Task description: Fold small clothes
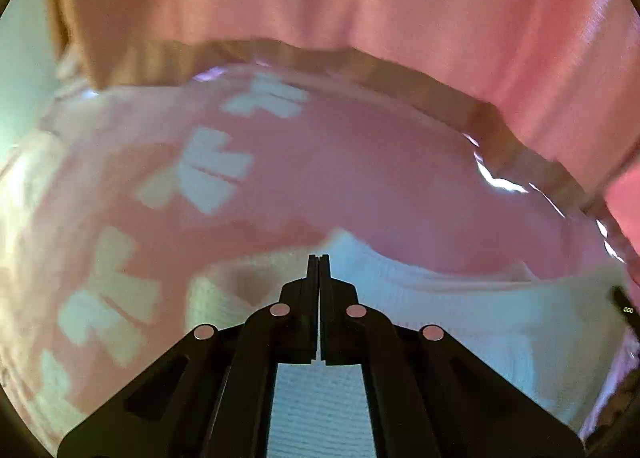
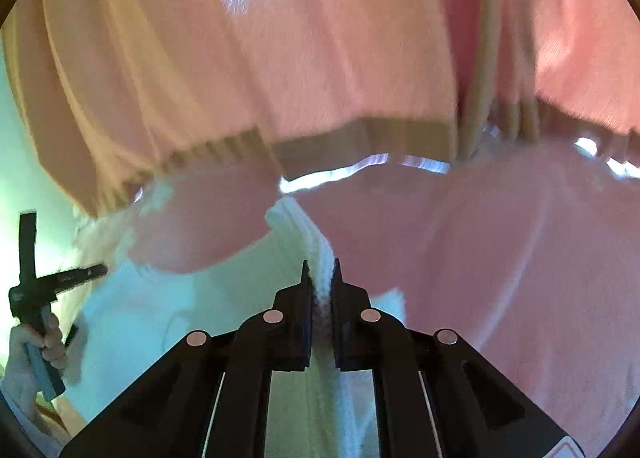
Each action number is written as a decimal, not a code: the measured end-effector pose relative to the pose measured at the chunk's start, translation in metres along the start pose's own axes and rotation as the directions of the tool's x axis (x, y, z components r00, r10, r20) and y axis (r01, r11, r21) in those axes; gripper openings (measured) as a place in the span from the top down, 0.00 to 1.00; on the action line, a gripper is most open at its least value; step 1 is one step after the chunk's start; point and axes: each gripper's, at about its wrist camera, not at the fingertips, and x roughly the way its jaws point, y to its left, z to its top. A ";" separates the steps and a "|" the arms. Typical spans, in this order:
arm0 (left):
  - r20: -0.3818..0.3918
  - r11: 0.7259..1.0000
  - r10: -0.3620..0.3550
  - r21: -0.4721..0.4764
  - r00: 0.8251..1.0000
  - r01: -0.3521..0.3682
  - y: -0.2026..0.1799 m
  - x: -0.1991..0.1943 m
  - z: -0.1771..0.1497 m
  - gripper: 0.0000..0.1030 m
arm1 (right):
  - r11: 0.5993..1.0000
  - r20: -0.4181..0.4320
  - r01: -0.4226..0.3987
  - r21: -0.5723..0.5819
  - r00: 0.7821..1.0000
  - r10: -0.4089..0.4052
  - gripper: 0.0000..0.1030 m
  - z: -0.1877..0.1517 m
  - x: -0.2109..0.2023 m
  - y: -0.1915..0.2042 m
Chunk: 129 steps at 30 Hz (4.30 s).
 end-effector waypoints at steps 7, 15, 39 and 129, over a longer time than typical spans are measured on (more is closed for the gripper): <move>-0.113 0.994 0.015 -0.108 0.994 -0.028 0.039 0.023 -0.008 1.00 | 0.992 -0.201 0.119 0.047 0.974 -0.107 0.93 -0.015 0.042 -0.032; -0.091 0.993 -0.116 -0.049 0.989 0.112 0.001 0.011 -0.007 0.37 | 0.994 -0.207 0.093 0.061 0.975 -0.078 0.89 -0.015 0.037 -0.015; -0.078 0.999 0.028 -0.024 0.997 -0.029 0.034 0.031 -0.025 0.93 | 0.999 -0.141 0.023 0.035 0.990 -0.017 0.90 -0.010 0.030 -0.003; -0.047 0.952 -0.120 -0.289 0.992 0.102 0.082 -0.055 -0.097 0.73 | 0.983 -0.191 0.133 0.124 0.976 -0.108 0.68 -0.096 -0.049 -0.012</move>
